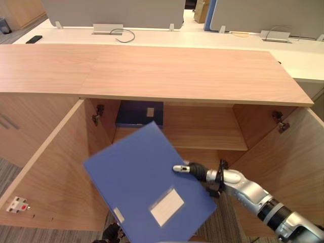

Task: Walk over to the cabinet, pick up the folder, carry it to the office cabinet, place the folder inside the office cabinet, then close the office cabinet door

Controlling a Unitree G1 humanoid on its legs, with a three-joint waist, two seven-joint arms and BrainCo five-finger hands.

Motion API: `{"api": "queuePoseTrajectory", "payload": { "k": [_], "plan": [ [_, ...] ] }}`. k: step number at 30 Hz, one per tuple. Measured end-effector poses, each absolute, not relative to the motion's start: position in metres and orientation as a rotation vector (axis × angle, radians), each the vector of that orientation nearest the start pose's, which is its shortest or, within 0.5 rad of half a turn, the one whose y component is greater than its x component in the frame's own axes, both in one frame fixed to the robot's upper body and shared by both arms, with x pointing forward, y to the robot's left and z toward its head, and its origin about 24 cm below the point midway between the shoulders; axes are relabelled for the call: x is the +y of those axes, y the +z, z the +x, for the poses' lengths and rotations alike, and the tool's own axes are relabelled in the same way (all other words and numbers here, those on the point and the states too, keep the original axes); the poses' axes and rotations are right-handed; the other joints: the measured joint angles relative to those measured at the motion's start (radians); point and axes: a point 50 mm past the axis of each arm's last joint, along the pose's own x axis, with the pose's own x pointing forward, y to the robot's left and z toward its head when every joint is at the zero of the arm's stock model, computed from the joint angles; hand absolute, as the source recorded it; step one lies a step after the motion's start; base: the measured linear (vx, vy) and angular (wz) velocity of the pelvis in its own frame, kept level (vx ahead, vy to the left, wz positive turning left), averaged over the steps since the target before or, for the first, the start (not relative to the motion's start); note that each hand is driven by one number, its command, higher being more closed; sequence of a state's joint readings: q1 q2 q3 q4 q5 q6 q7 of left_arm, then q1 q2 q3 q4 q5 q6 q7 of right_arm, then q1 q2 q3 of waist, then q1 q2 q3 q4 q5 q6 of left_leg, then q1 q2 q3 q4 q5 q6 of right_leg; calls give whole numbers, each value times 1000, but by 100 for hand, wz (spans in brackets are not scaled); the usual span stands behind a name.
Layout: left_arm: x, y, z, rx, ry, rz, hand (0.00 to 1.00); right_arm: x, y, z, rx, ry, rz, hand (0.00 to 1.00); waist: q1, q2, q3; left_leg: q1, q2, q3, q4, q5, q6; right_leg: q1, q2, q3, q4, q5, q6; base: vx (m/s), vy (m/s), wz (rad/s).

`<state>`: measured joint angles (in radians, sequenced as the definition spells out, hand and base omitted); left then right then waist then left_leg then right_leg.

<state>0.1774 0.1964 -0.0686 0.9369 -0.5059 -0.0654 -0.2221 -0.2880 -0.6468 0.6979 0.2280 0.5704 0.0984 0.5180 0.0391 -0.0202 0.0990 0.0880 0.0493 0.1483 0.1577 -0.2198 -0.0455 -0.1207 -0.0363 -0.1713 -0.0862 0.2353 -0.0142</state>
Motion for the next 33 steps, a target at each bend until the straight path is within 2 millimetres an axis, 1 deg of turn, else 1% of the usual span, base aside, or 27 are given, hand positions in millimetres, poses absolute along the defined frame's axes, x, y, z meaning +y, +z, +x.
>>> {"api": "queuePoseTrajectory", "payload": {
  "k": [4, 6, 8, 10, 11, 12, 13, 15, 16, 17, 19, 20, 21, 23, 24, 25, 26, 28, 30, 32, 33],
  "plan": [
    [218, -157, 71, 1036, 210, -325, 0, -141, -18, 245, 534, 955, -207, 100, -1, 4, 3, 4, 2, -16, -12, 5, -2, 5, 0, -16, 0, -7, 1, 7, 24, 9],
    [221, -159, 65, 1063, 214, -299, 0, -140, -27, 244, 561, 950, -235, 100, 0, 4, 3, 5, 3, -23, -14, 6, -2, 7, 0, -23, 0, -11, 1, 11, 32, 14],
    [221, -160, 62, 1078, 215, -282, 0, -139, -35, 242, 586, 944, -273, 100, 2, 6, 5, 8, 4, -29, -16, 6, -2, 14, 0, -30, 0, -14, 2, 10, 43, 11],
    [220, -161, 59, 1091, 230, -293, 0, -141, -46, 241, 629, 916, -294, 100, 4, 14, 11, 25, 6, -40, -23, 6, -2, 33, 0, -42, 0, -21, 5, 0, 53, 14],
    [220, -161, 59, 1091, 231, -295, 0, -142, -48, 242, 635, 903, -296, 100, 5, 15, 12, 27, 5, -42, -26, 7, -1, 34, 0, -43, 0, -22, 5, -15, 50, 11],
    [219, -161, 59, 1091, 234, -299, 0, -144, -51, 244, 640, 870, -287, 100, 7, 17, 15, 29, 3, -43, -32, 10, 0, 34, 0, -44, -1, -22, 6, -20, 48, 6],
    [219, -162, 59, 1090, 239, -302, 0, -147, -52, 250, 634, 802, -267, 100, 9, 21, 20, 29, 2, -45, -34, 12, 0, 34, -1, -46, -1, -22, 6, -27, 55, 5],
    [217, -162, 60, 1086, 251, -315, 0, -156, -55, 261, 635, 641, -218, 100, 11, 28, 25, 29, 1, -48, -37, 13, 1, 34, -2, -47, -2, -23, 8, -23, 67, 4],
    [216, -162, 60, 1083, 259, -321, 0, -165, -55, 268, 632, 535, -168, 100, 16, 31, 27, 31, 1, -50, -43, 16, 1, 34, -2, -49, -2, -24, 8, -8, 51, 3],
    [216, -162, 60, 1081, 261, -324, 0, -169, -54, 271, 625, 484, -141, 100, 18, 33, 29, 33, 1, -51, -48, 18, 0, 34, -2, -51, -2, -25, 8, 0, 46, 5],
    [214, -162, 61, 1078, 277, -342, 0, -185, -49, 284, 589, 269, 21, 100, 20, 41, 34, 34, 1, -57, -55, 21, 0, 34, -3, -59, -1, -27, 8, 6, 45, 9],
    [213, -162, 61, 1074, 293, -356, 0, -194, -46, 290, 563, 148, 136, 100, 20, 45, 36, 34, 1, -65, -60, 25, 0, 35, -4, -68, 0, -29, 8, 7, 43, 15],
    [213, -162, 61, 1073, 300, -358, 0, -199, -44, 292, 543, 85, 210, 100, 20, 46, 36, 35, 1, -72, -66, 29, 0, 35, -5, -74, 0, -31, 8, 15, 49, 25],
    [213, -162, 64, 1061, 321, -367, 0, -213, -41, 297, 470, -129, 477, 100, 20, 46, 36, 36, -1, -102, -79, 41, -3, 42, -8, -103, 0, -36, 6, 19, 38, 35],
    [213, -162, 65, 1056, 325, -370, 0, -216, -41, 297, 448, -178, 548, 100, 20, 46, 36, 37, 1, -107, -82, 43, -3, 44, -9, -108, 0, -36, 6, 19, 55, 32],
    [212, -161, 67, 1044, 336, -380, 0, -219, -40, 298, 411, -254, 670, 100, 22, 46, 37, 37, 2, -116, -83, 46, -4, 49, -14, -121, -1, -37, 5, 13, 51, 23],
    [211, -161, 68, 1041, 340, -385, 0, -220, -39, 299, 392, -286, 727, 100, 24, 47, 37, 37, 1, -124, -83, 47, -4, 52, -16, -128, -1, -39, 5, 6, 63, 31],
    [211, -161, 69, 1033, 364, -387, 0, -224, -39, 298, 331, -391, 910, 100, 22, 48, 37, 36, -1, -157, -83, 54, -4, 69, -26, -162, -5, -46, 6, -17, 53, 42],
    [210, -161, 69, 1028, 386, -398, 0, -227, -41, 296, 294, -472, 1014, 100, 25, 48, 38, 33, -7, -187, -86, 61, -5, 79, -34, -188, -5, -51, 11, -34, 47, 52],
    [209, -161, 68, 1025, 414, -410, 0, -230, -43, 294, 270, -546, 1094, 100, 25, 49, 40, 20, -10, -226, -91, 72, -7, 87, -45, -232, -5, -57, 17, -43, 31, 66],
    [209, -161, 67, 1027, 429, -411, 0, -231, -44, 293, 245, -604, 1162, 100, 26, 50, 42, 13, -10, -258, -93, 80, -9, 95, -54, -262, -5, -61, 19, -20, 30, 70]
  ]
}}
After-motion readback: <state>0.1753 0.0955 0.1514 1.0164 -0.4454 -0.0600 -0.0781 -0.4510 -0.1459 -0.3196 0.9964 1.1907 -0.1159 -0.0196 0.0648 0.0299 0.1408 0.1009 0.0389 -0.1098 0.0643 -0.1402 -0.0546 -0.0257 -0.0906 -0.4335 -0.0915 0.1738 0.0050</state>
